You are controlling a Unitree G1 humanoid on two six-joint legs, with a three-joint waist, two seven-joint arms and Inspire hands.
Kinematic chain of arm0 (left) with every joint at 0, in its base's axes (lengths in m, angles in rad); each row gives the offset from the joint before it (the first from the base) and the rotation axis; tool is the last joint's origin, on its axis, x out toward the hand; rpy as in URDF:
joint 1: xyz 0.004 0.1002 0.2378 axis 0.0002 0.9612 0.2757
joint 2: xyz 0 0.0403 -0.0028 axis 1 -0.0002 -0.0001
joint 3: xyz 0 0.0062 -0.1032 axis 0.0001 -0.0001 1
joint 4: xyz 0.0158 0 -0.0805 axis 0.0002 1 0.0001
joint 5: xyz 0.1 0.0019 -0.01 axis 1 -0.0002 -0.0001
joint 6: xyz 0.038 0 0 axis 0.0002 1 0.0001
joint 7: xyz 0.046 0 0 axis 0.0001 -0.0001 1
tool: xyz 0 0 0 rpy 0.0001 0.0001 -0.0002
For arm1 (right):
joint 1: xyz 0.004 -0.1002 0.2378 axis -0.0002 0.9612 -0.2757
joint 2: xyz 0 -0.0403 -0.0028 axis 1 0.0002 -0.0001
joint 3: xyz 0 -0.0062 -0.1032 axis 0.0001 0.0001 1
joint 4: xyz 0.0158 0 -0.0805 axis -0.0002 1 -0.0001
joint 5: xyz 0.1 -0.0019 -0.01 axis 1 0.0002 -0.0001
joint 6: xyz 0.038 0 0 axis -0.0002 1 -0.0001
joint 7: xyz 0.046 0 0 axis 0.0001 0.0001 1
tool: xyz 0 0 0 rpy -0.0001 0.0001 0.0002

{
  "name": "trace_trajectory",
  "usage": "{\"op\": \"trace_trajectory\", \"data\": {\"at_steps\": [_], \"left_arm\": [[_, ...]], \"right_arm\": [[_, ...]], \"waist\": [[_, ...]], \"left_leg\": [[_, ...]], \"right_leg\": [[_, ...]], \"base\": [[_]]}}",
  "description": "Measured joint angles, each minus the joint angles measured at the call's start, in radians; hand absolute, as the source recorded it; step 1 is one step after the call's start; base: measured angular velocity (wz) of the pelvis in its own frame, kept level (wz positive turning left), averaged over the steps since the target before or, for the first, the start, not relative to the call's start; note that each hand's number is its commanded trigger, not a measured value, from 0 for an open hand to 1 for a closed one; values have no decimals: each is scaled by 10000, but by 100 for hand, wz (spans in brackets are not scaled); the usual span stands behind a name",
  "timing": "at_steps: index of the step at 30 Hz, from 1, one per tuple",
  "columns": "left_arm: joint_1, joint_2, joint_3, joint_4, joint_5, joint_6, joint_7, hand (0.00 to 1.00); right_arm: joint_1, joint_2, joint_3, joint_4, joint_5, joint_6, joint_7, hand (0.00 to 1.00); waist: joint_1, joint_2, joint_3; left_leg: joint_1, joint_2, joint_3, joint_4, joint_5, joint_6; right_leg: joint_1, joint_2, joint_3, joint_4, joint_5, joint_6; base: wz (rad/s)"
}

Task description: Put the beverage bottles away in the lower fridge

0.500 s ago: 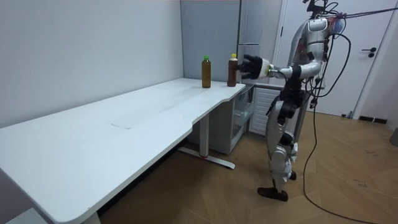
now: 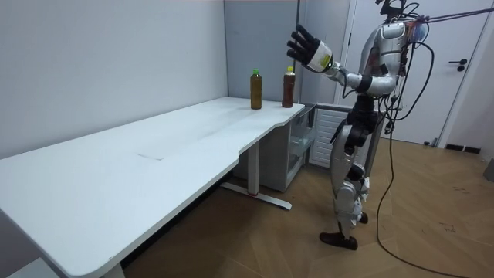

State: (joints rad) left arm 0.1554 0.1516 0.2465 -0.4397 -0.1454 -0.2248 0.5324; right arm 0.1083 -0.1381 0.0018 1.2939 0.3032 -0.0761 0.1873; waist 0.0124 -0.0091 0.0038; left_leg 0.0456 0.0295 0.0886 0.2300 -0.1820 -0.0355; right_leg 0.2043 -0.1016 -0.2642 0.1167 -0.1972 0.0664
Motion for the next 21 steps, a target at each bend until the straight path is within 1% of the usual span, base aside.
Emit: {"op": "trace_trajectory", "data": {"at_steps": [2,3,5,6,7,8,9,11,13,15,16,17,19,20,21], "left_arm": [[-201,69,-430,-208,-38,1,-943,0],[-285,81,-537,-215,-38,1,-1201,0],[-594,156,-828,-323,-37,7,-2105,0],[-648,162,-877,-396,-37,8,-2312,0],[-815,160,-1035,-526,-40,9,-2694,0],[-959,161,-1181,-586,-43,9,-3109,0],[-1048,163,-1282,-588,-48,12,-3303,0],[-1336,162,-1558,-588,-176,45,-4023,0],[-1460,163,-1718,-585,-201,72,-4504,0],[-1460,162,-1853,-572,-218,204,-4967,0],[-1461,160,-1948,-570,-268,351,-5304,0],[-1461,162,-1977,-568,-285,464,-5634,0],[-1461,163,-2101,-568,-468,595,-5991,0],[-1460,160,-2166,-568,-604,685,-6271,0],[-1461,164,-2201,-570,-611,712,-6377,0]], "right_arm": [[-88,-6,64,3,-30,-35,84,0],[-93,-12,63,13,-30,-74,110,0],[-122,-42,55,37,-100,-178,199,0],[-127,-43,53,32,-134,-208,227,0],[-124,-41,52,30,-146,-236,265,0],[-125,-39,52,30,-139,-239,309,0],[-125,-44,54,30,-134,-241,339,0],[-179,-57,62,22,-171,-241,384,0],[-190,-83,91,26,-178,-238,474,0],[-216,-131,142,38,-186,-226,553,0],[-257,-153,154,49,-244,-201,562,0],[-340,-164,166,152,-305,-188,565,0],[-422,-182,193,303,-344,-171,567,0],[-424,-199,173,343,-358,-170,585,0],[-468,-216,168,344,-365,-170,622,0]], "waist": [[-119,-22,9],[-132,-26,14],[-298,-15,24],[-351,-9,20],[-400,-21,38],[-444,-10,28],[-460,-10,28],[-457,0,26],[-452,20,27],[-459,58,43],[-461,82,53],[-465,89,49],[-512,96,53],[-527,77,65],[-540,130,41]], "left_leg": [[-19,-6,-50,3,0,0],[-28,-8,-59,6,0,0],[-112,-12,-68,29,0,0],[-155,-12,-67,33,0,0],[-190,-11,-59,37,1,2],[-183,-11,-45,37,-2,5],[-178,-11,-35,38,-6,9],[-158,-4,11,32,-10,12],[-134,2,31,20,-10,13],[-66,4,41,1,-11,14],[-31,15,42,1,-12,15],[-2,22,66,1,-12,15],[4,23,79,0,-12,17],[2,23,88,-1,-15,23],[-5,23,94,4,-18,27]], "right_leg": [[10,1,-22,-1,-1,2],[11,0,-22,-1,-1,2],[-68,0,0,6,-1,1],[-114,0,3,14,-1,1],[-153,0,13,17,1,-1],[-152,0,35,17,1,-1],[-153,0,52,18,1,0],[-165,0,125,35,2,-2],[-165,1,143,62,3,-4],[-153,-1,196,119,3,-4],[-153,-1,234,196,3,-3],[-144,1,290,200,3,-3],[-143,1,329,203,3,-4],[-150,2,378,209,3,-4],[-152,1,392,209,3,-4]], "base": [[7],[4],[0],[0],[0],[-3],[-5],[-5],[-4],[-2],[-4],[-5],[-5],[-4],[-4]]}}
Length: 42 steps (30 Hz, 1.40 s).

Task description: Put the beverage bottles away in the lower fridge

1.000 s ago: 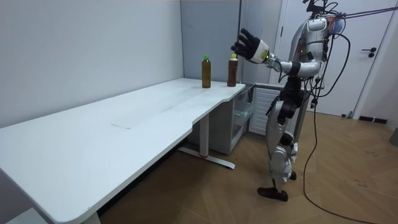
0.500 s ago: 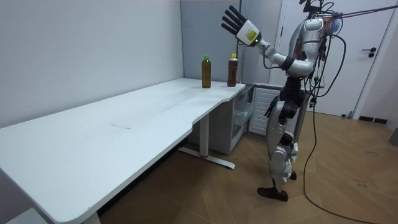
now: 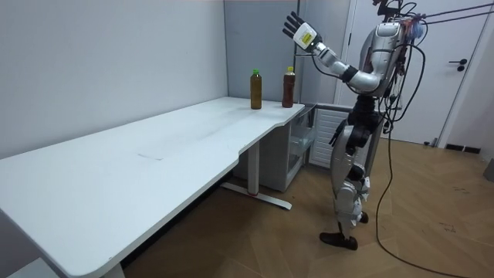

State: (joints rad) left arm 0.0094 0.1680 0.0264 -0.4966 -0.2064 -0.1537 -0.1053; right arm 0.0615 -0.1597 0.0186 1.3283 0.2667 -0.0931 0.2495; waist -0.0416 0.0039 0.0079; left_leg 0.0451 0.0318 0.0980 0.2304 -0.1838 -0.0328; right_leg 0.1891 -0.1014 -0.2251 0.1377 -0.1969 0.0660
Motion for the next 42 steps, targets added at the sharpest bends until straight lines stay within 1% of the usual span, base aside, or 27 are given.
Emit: {"op": "trace_trajectory", "data": {"at_steps": [2,3,5,7,8,10,11,14,17,23,36,39,42], "left_arm": [[0,13,-201,-2,-92,60,-462,0],[0,15,-273,-4,-191,74,-583,0],[0,13,-428,-19,-404,226,-1094,0],[0,5,-554,-19,-458,327,-1468,0],[0,6,-629,-18,-546,438,-1661,0],[0,6,-691,-18,-664,537,-1927,0],[0,6,-694,-19,-681,613,-2053,0],[0,6,-696,-18,-731,744,-2303,0],[0,6,-696,-18,-738,837,-2419,0],[2,3,-696,-17,-738,839,-2629,0],[98,21,-1091,276,-734,884,-2704,0],[180,21,-1118,561,-705,896,-2809,0],[482,21,-1162,909,-717,1123,-2867,0]], "right_arm": [[-30,-73,2,16,0,20,163,0],[-30,-83,-1,15,3,34,163,0],[-37,-112,1,0,6,79,155,0],[-44,-114,4,6,29,85,149,0],[-45,-111,4,7,30,92,148,0],[-64,-99,4,7,29,126,142,0],[-87,-97,4,8,29,201,139,0],[-92,-85,5,10,25,224,135,0],[-104,-84,9,10,25,273,129,0],[-91,-85,9,-10,21,284,126,0],[-136,-96,208,-22,33,281,-174,0],[-153,-99,219,-15,28,282,-171,0],[-176,-99,219,0,18,290,-166,0]], "waist": [[-73,-13,11],[-84,-5,1],[-104,75,-60],[-130,78,-65],[-135,58,-65],[-134,18,-58],[-138,-8,-61],[-132,-70,-60],[-125,-123,-56],[-97,-180,-62],[-112,-98,-40],[-108,-85,-40],[-130,-67,-37]], "left_leg": [[-19,2,40,11,-10,16],[-23,3,59,27,-10,16],[-95,8,104,50,-8,22],[-79,11,123,50,-5,24],[-76,11,130,47,-4,24],[-81,10,134,47,-4,24],[-82,10,137,48,-4,24],[-94,10,140,45,-5,24],[-124,9,140,46,-5,24],[-176,11,185,49,-5,25],[-173,34,209,52,-7,26],[-162,41,210,67,-7,26],[-183,50,205,91,-9,27]], "right_leg": [[-28,0,60,1,0,0],[-42,0,61,3,0,0],[-132,-1,165,31,0,1],[-145,2,212,36,-1,1],[-147,1,218,33,-1,1],[-154,1,224,19,-1,1],[-154,1,229,11,-1,2],[-159,1,230,-12,-2,3],[-181,1,230,-18,-2,3],[-279,0,291,14,-2,2],[-298,3,283,125,-2,2],[-309,8,275,128,-1,1],[-318,9,243,134,2,-3]], "base": [[-6],[-9],[-6],[-5],[-3],[0],[0],[0],[0],[-1],[0],[0],[0]]}}
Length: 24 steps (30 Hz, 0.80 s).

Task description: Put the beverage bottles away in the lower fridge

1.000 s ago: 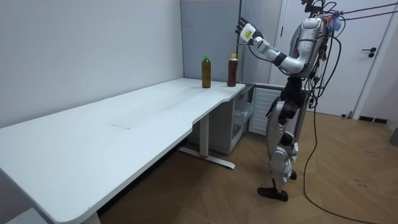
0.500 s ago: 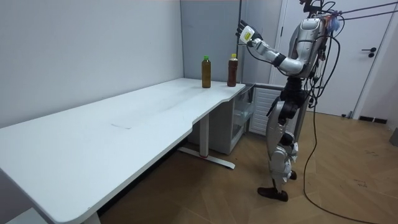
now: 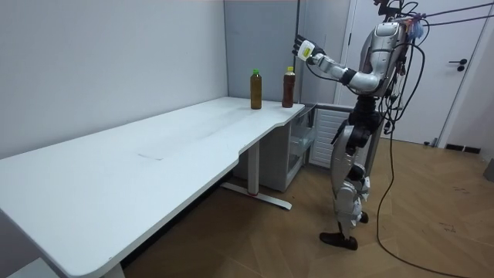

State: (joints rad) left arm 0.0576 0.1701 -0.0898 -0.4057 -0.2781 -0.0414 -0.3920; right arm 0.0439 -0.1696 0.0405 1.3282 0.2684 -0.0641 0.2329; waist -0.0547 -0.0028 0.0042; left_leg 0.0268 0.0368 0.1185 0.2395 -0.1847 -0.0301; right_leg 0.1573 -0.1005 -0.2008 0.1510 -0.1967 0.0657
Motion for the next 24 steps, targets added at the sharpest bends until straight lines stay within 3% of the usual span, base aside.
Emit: {"op": "trace_trajectory", "data": {"at_steps": [4,24], "left_arm": [[66,2,9,127,-37,198,-126,0],[114,-8,9,126,-243,220,-146,0]], "right_arm": [[-50,-8,9,76,10,11,-2,0],[-126,-29,44,91,6,226,-3,0]], "waist": [[6,25,8],[9,52,-2]], "left_leg": [[-19,14,3,-1,-1,-1],[29,35,27,-12,-2,-2]], "right_leg": [[-10,7,3,1,1,-1],[9,23,30,20,6,-10]], "base": [[0],[0]]}}
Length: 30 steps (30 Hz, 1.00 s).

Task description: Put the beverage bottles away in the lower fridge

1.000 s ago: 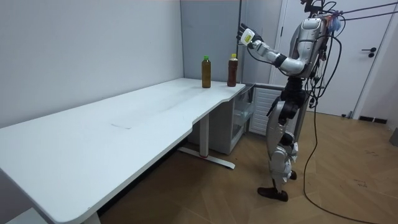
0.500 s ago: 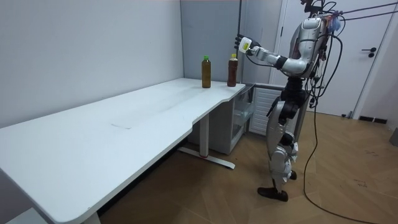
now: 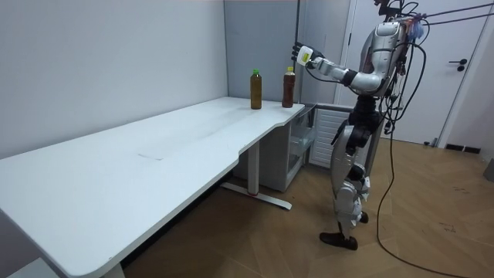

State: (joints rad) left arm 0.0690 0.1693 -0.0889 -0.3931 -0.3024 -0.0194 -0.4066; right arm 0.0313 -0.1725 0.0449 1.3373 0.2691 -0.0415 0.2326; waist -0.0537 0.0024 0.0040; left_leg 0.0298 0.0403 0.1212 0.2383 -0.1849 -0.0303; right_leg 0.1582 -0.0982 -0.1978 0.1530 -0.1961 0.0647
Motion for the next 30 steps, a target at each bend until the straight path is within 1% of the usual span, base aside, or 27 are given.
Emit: {"op": "trace_trajectory", "data": {"at_steps": [10,13,15,20,30], "left_arm": [[16,2,0,0,18,1,11,0],[20,3,3,-4,16,1,47,0],[20,4,14,-6,16,1,107,0],[19,6,120,-13,8,0,488,0],[19,1,140,-27,-196,-2,923,0]], "right_arm": [[-1,9,2,2,0,-4,-18,0],[-2,18,31,5,12,-4,-31,0],[-2,39,46,5,13,-5,-34,0],[-2,74,94,36,25,-9,-29,0],[4,78,114,21,92,-6,-24,0]], "waist": [[0,-19,12],[17,-58,17],[17,-93,6],[20,-170,0],[27,-182,-6]], "left_leg": [[-22,0,-1,3,1,0],[-37,0,-1,7,0,0],[-18,-1,-1,11,0,0],[-13,-1,-3,29,1,0],[-20,-2,-12,37,1,0]], "right_leg": [[6,0,-3,0,2,-3],[-1,0,-7,-3,1,-2],[7,0,-13,-9,1,-2],[12,1,-3,-9,1,-2],[2,2,-3,-28,0,-1]], "base": [[0],[0],[0],[0],[0]]}}
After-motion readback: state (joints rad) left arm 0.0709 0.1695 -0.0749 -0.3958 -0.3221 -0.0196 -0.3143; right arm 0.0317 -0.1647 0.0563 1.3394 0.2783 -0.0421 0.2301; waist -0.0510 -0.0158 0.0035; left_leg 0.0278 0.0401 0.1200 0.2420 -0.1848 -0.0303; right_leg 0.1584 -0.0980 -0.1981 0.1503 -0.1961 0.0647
